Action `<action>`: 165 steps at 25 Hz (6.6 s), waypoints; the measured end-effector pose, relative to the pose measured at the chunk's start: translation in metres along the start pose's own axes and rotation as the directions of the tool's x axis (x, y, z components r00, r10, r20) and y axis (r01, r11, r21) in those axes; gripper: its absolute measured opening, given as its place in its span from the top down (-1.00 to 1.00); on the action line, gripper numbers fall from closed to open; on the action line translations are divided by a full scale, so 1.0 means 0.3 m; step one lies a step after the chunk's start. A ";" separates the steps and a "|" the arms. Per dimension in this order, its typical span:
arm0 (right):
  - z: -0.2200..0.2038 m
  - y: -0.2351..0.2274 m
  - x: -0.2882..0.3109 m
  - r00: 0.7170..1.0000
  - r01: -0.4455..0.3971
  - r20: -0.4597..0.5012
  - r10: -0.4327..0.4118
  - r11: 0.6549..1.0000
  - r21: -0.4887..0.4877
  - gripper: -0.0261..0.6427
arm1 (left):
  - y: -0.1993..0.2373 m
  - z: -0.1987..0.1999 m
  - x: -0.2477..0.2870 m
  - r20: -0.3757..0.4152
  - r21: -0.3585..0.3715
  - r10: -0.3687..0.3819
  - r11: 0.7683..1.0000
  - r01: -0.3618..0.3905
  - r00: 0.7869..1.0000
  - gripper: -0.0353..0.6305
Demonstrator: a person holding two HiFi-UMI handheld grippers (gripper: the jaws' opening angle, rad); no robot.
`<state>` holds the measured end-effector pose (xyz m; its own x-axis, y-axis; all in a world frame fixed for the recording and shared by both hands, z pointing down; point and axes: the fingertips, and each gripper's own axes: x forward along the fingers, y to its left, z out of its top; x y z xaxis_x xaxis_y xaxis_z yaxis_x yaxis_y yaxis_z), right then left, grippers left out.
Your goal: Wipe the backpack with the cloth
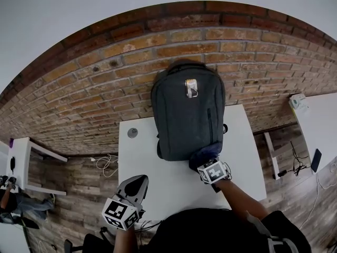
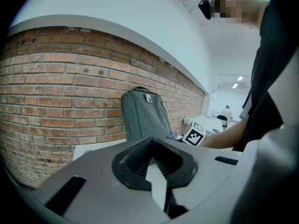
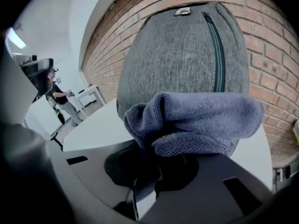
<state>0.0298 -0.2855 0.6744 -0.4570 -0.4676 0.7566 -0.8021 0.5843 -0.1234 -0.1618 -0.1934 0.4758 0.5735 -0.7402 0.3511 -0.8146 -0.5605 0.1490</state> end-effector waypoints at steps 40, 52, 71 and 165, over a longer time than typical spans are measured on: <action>0.993 -0.172 -0.223 0.896 0.161 0.429 -0.113 0.984 -0.077 0.73 | 0.066 -0.077 -0.079 0.004 -0.093 0.083 0.992 -0.082 0.997 0.91; 1.200 -0.205 -0.249 0.865 0.203 0.483 -0.140 0.976 -0.079 0.73 | 0.097 -0.090 -0.078 0.006 -0.114 0.099 0.989 -0.098 0.995 0.91; 1.230 0.000 -0.153 0.892 0.163 0.449 -0.058 0.967 -0.198 0.73 | 0.090 -0.104 -0.065 0.004 -0.128 0.086 0.988 -0.084 0.996 0.91; 0.914 0.202 0.003 0.939 0.114 0.342 -0.035 0.970 -0.213 0.73 | 0.236 -0.151 -0.212 0.015 -0.075 0.017 0.997 -0.016 1.000 0.91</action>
<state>-0.1245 -0.4325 0.4914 -0.5326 -0.6866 0.4948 -0.7487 0.6549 0.1028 -0.2599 -0.1693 0.5059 0.5609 -0.7550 0.3396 -0.8277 -0.5193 0.2126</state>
